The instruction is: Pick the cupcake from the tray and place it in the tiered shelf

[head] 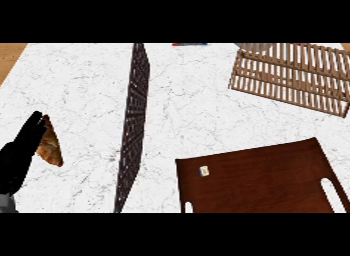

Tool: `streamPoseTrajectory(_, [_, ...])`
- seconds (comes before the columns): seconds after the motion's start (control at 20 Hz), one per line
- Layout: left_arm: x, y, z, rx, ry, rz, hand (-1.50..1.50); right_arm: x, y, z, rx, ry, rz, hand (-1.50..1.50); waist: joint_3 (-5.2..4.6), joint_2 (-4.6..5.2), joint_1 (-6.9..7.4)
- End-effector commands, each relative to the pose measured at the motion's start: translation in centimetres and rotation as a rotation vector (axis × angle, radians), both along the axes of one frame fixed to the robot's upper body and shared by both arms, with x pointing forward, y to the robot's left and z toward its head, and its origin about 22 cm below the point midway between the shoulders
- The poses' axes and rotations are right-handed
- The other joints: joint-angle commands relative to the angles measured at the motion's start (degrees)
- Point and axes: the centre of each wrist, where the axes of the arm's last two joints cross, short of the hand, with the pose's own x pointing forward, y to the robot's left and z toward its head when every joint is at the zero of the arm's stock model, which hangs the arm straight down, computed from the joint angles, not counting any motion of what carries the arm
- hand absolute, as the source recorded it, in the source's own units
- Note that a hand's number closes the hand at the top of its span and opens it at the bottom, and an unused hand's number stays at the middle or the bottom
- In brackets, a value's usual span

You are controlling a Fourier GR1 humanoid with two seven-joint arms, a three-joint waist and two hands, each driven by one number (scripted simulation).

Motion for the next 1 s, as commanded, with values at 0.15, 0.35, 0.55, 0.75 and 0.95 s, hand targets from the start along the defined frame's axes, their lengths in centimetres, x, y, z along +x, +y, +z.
streamPoseTrajectory(0.15, [-0.4,-0.5,-0.8,0.003,0.042,-0.015,0.0,2.2,-2.8,-3.9,-0.106,0.069,-0.001,-1.5,-0.18,0.25,0.16])
streamPoseTrajectory(0.35, [0.1,-1.2,-1.0,-0.011,0.048,0.008,0.0,2.7,-1.4,-2.2,-0.011,-0.004,0.05,-1.5,-0.2,0.04,-0.14])
streamPoseTrajectory(0.55, [0.1,1.2,-0.7,0.004,0.049,0.015,0.0,2.4,-1.5,-2.4,0.1,-0.057,0.093,-1.5,-0.22,-0.15,-0.84])
streamPoseTrajectory(0.75, [-1.2,0.4,-2.0,0.008,0.044,0.007,0.0,2.2,-3.4,-1.6,0.281,-0.096,0.091,-1.5,-0.21,-0.09,-0.5])
streamPoseTrajectory(0.95, [-1.2,0.3,-0.6,-0.007,0.029,0.031,0.0,1.6,-2.8,1.0,0.376,-0.114,0.13,-1.5,-0.2,-0.32,-0.58])
